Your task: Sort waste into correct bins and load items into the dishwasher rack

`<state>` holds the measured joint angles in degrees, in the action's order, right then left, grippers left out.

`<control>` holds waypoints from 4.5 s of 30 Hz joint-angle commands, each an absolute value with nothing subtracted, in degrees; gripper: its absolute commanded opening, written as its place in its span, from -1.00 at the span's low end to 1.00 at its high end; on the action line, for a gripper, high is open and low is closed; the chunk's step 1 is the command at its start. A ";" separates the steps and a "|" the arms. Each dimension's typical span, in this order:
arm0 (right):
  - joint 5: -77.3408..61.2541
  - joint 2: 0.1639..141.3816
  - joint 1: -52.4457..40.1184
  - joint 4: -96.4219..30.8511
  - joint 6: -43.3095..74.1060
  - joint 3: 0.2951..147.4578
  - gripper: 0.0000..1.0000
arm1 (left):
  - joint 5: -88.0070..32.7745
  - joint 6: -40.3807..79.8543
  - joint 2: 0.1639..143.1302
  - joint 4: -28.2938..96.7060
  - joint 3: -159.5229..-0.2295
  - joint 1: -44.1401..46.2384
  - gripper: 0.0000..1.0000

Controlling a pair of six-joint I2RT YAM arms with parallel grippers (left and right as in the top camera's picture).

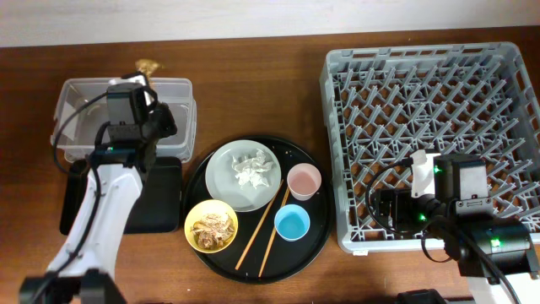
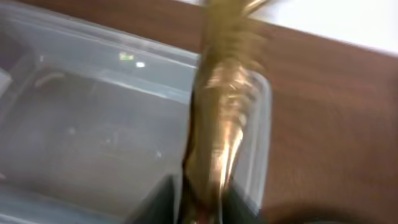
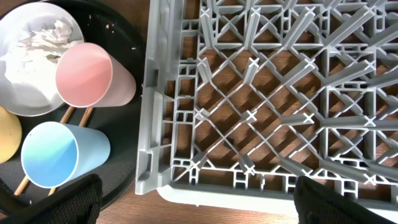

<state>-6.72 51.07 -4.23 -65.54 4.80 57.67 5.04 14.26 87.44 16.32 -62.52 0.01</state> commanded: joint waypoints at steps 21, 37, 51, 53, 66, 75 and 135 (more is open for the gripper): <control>-7.07 51.00 -4.49 -65.69 5.39 58.96 0.97 | -9.47 14.87 94.37 32.21 -62.83 18.76 0.27; -7.05 51.00 -4.49 -66.08 5.39 58.96 0.97 | -9.19 14.94 94.04 36.36 -66.78 17.23 -1.00; -7.05 51.00 -4.49 -66.04 5.39 58.96 0.97 | -4.56 14.92 81.03 30.72 -66.94 -3.77 -0.74; -7.05 51.00 -4.49 -66.06 5.39 58.96 0.97 | -4.47 14.92 82.43 28.36 -66.94 -4.84 -0.30; -7.05 51.55 -4.49 -66.06 5.39 58.96 0.97 | -16.67 12.71 86.56 34.13 -66.52 3.09 0.35; -7.07 52.88 -4.49 -66.28 5.39 58.96 0.97 | -8.69 11.88 95.66 39.05 -66.46 18.04 0.35; -7.05 52.88 -4.49 -68.18 5.39 58.96 0.97 | -7.29 29.39 91.92 58.11 -61.89 31.44 0.07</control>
